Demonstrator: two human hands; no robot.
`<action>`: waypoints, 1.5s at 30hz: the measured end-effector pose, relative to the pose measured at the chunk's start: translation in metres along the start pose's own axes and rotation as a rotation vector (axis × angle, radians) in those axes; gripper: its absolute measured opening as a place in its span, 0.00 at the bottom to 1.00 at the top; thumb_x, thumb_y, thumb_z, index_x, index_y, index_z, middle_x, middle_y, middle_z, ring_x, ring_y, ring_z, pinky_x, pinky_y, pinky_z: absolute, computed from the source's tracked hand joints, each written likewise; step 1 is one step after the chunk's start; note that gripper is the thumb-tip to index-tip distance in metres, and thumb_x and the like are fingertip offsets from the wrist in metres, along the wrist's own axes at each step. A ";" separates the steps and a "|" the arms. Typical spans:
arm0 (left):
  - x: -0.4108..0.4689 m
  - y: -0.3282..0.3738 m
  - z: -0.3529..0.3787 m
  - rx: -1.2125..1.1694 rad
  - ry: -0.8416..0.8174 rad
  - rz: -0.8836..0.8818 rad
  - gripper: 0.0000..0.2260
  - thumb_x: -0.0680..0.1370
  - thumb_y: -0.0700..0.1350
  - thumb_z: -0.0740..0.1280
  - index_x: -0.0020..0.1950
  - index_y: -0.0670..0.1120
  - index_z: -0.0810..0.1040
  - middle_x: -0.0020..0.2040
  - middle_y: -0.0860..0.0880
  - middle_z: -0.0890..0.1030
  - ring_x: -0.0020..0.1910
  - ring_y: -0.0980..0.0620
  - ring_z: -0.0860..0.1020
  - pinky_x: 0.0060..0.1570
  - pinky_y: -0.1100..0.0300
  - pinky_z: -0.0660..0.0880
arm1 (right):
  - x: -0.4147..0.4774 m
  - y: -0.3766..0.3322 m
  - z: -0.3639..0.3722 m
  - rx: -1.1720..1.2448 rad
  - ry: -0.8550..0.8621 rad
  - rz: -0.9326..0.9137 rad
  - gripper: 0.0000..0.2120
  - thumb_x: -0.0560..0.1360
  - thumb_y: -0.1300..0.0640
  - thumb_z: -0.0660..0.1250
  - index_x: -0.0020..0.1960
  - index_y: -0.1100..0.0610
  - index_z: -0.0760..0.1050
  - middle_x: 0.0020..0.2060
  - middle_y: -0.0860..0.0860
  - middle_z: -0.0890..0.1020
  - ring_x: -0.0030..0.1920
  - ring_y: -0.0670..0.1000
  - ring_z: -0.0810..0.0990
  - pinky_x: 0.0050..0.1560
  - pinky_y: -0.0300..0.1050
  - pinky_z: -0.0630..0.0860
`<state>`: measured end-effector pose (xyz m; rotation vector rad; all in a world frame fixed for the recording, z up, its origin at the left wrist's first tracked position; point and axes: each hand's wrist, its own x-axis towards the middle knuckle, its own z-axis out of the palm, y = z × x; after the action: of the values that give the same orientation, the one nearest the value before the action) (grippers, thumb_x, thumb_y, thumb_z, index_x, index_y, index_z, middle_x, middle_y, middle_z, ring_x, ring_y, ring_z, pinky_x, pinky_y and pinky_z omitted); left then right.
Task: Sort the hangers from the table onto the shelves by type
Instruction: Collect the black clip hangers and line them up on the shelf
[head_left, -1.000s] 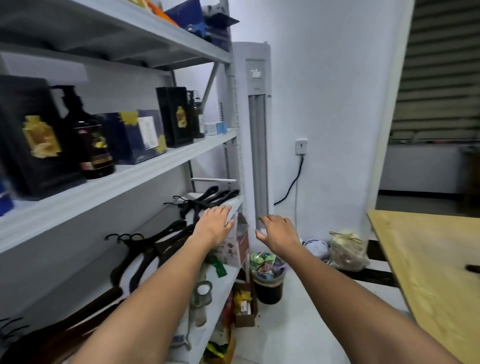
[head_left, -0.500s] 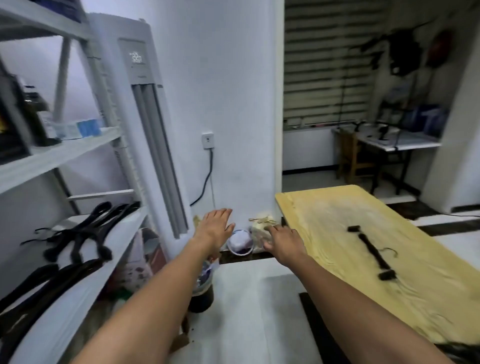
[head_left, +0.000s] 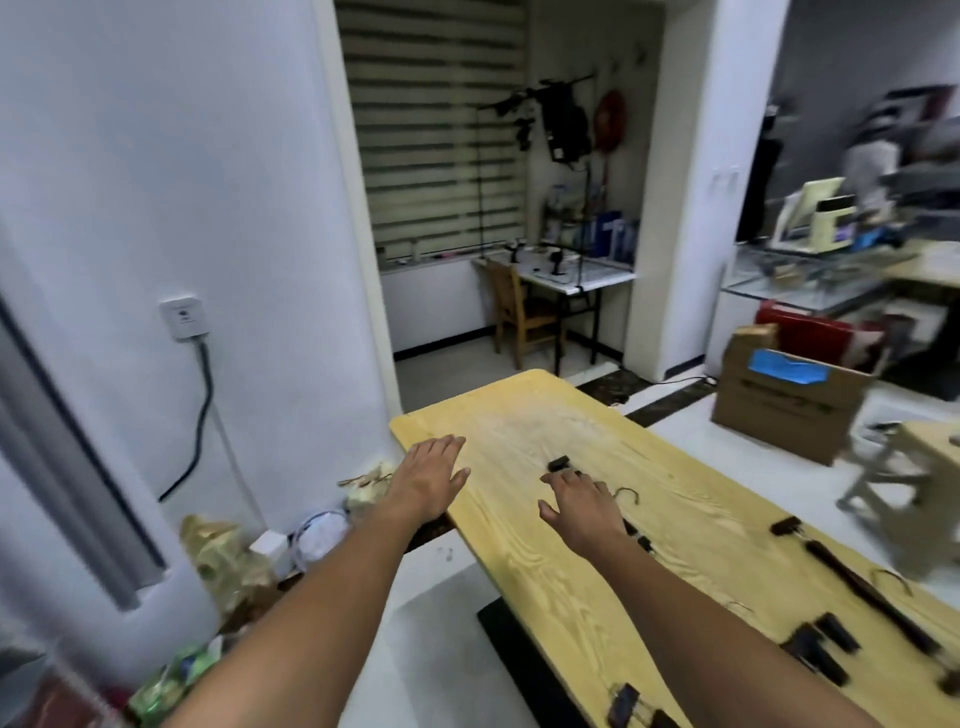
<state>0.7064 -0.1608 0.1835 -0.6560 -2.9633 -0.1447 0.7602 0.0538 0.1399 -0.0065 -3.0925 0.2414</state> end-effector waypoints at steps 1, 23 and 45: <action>0.013 0.001 0.002 -0.003 -0.011 0.021 0.24 0.83 0.52 0.52 0.77 0.47 0.54 0.76 0.49 0.59 0.75 0.50 0.57 0.74 0.56 0.52 | 0.007 0.005 0.000 -0.003 0.004 0.026 0.22 0.82 0.46 0.54 0.73 0.51 0.62 0.70 0.53 0.69 0.69 0.55 0.68 0.67 0.53 0.64; 0.196 0.096 0.118 -0.060 -0.250 0.494 0.24 0.82 0.51 0.54 0.77 0.48 0.55 0.76 0.50 0.60 0.74 0.49 0.57 0.75 0.56 0.51 | 0.036 0.152 0.058 -0.011 0.000 0.557 0.21 0.82 0.47 0.54 0.72 0.52 0.63 0.67 0.51 0.72 0.67 0.54 0.68 0.66 0.49 0.63; 0.293 0.156 0.278 0.111 -0.606 0.642 0.27 0.81 0.51 0.58 0.78 0.50 0.52 0.78 0.47 0.54 0.75 0.46 0.55 0.75 0.55 0.52 | 0.055 0.272 0.147 0.087 -0.097 0.736 0.20 0.82 0.49 0.54 0.72 0.52 0.63 0.67 0.52 0.72 0.66 0.55 0.69 0.64 0.49 0.64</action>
<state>0.4860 0.1332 -0.0455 -1.8570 -3.0313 0.3241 0.6994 0.3005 -0.0456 -1.1599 -3.0148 0.3984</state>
